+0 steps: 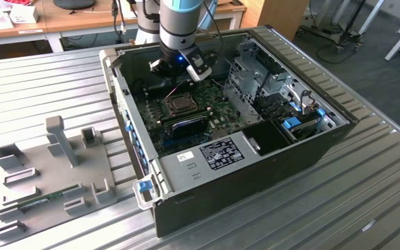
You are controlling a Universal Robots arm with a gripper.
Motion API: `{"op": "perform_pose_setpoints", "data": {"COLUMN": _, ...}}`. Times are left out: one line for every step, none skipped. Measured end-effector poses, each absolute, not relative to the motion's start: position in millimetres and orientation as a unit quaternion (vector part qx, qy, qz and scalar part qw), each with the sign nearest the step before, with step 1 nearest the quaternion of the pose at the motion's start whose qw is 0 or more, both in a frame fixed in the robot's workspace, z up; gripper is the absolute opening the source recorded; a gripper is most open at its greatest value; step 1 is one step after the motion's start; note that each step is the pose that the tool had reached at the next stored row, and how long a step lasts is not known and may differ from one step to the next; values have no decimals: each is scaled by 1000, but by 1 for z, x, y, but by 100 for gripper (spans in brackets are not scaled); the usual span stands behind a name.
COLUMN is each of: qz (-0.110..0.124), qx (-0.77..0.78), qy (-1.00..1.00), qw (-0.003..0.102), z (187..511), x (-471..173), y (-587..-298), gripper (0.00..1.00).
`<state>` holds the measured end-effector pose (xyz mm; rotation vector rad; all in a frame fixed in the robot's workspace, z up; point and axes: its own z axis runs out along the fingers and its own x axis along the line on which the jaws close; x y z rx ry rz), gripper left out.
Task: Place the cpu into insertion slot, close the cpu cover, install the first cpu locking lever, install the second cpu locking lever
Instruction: 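Install the first cpu locking lever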
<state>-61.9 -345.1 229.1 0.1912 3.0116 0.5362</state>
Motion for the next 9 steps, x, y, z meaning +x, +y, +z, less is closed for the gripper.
{"op": "perform_pose_setpoints", "data": {"qz": 175, "qx": 62, "qy": 982, "qw": 38, "z": 229, "x": -62, "y": -345, "gripper": 10}}
{"op": "perform_pose_setpoints", "data": {"qz": 175, "qx": 62, "qy": 982, "qw": 38, "z": 229, "x": -62, "y": -345, "gripper": 10}}
{"op": "perform_pose_setpoints", "data": {"qz": 175, "qx": 62, "qy": 982, "qw": 38, "z": 228, "x": -62, "y": -345, "gripper": 10}}
{"op": "perform_pose_setpoints", "data": {"qz": 175, "qx": 62, "qy": 982, "qw": 38, "z": 228, "x": -62, "y": -345, "gripper": 10}}
{"op": "perform_pose_setpoints", "data": {"qz": 175, "qx": 62, "qy": 982, "qw": 38, "z": 227, "x": -62, "y": -345, "gripper": 10}}
{"op": "perform_pose_setpoints", "data": {"qz": 175, "qx": 62, "qy": 982, "qw": 38, "z": 227, "x": -62, "y": -346, "gripper": 10}}
{"op": "perform_pose_setpoints", "data": {"qz": 176, "qx": 62, "qy": 982, "qw": 38, "z": 226, "x": -62, "y": -346, "gripper": 10}}
{"op": "perform_pose_setpoints", "data": {"qz": 176, "qx": 62, "qy": 982, "qw": 38, "z": 225, "x": -62, "y": -346, "gripper": 10}}
{"op": "perform_pose_setpoints", "data": {"qz": 177, "qx": 62, "qy": 982, "qw": 38, "z": 225, "x": -62, "y": -346, "gripper": 10}}
